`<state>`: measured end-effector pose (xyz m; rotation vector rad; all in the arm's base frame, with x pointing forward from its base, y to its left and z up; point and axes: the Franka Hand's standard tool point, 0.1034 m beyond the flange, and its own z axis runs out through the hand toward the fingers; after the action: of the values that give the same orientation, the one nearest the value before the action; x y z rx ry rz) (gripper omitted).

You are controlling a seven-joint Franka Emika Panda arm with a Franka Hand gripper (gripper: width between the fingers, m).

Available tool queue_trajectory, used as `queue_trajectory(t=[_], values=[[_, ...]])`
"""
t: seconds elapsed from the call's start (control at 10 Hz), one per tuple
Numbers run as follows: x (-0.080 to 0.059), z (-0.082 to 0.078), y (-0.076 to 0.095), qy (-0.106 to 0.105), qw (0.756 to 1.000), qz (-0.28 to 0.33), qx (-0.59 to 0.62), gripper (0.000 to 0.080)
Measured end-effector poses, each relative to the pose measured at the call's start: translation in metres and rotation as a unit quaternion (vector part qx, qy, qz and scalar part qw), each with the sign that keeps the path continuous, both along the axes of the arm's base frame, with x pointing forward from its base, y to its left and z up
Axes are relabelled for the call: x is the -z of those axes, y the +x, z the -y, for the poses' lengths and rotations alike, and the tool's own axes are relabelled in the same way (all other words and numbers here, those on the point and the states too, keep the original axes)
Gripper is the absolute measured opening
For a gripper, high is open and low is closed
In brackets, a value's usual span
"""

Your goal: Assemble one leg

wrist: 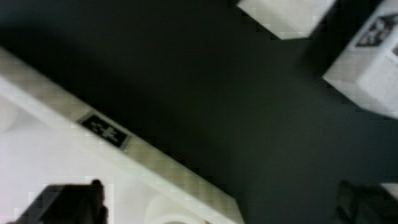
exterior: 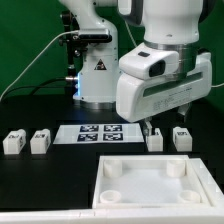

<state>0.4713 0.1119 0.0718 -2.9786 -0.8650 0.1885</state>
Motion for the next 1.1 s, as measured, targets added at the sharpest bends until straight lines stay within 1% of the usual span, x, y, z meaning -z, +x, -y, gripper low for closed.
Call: queue_trajectory(t=[0.1, 0.2, 0.3, 0.4, 0.5, 0.6, 0.7, 0.8, 0.9, 1.0, 1.1], values=[[0.001, -0.006, -0.003, -0.008, 0.995, -0.003, 0.101, 0.0649], [0.004, -0.026, -0.017, -0.015, 0.971, -0.007, 0.239, 0.0649], [0.007, -0.048, -0.026, -0.020, 0.949, -0.005, 0.313, 0.0649], [0.016, -0.070, -0.033, -0.005, 0.927, 0.004, 0.375, 0.0649], [0.019, -0.067, -0.043, -0.017, 0.941, -0.023, 0.338, 0.0649], [0.016, -0.066, -0.035, -0.013, 0.939, -0.018, 0.343, 0.0649], [0.018, -0.064, -0.044, -0.031, 0.940, -0.057, 0.334, 0.0649], [0.023, -0.076, -0.048, -0.061, 0.935, -0.109, 0.333, 0.0649], [0.026, -0.088, -0.049, -0.088, 0.931, -0.161, 0.316, 0.0649], [0.027, -0.086, -0.054, -0.113, 0.927, -0.222, 0.282, 0.0649], [0.029, -0.076, -0.053, -0.126, 0.918, -0.266, 0.264, 0.0649]])
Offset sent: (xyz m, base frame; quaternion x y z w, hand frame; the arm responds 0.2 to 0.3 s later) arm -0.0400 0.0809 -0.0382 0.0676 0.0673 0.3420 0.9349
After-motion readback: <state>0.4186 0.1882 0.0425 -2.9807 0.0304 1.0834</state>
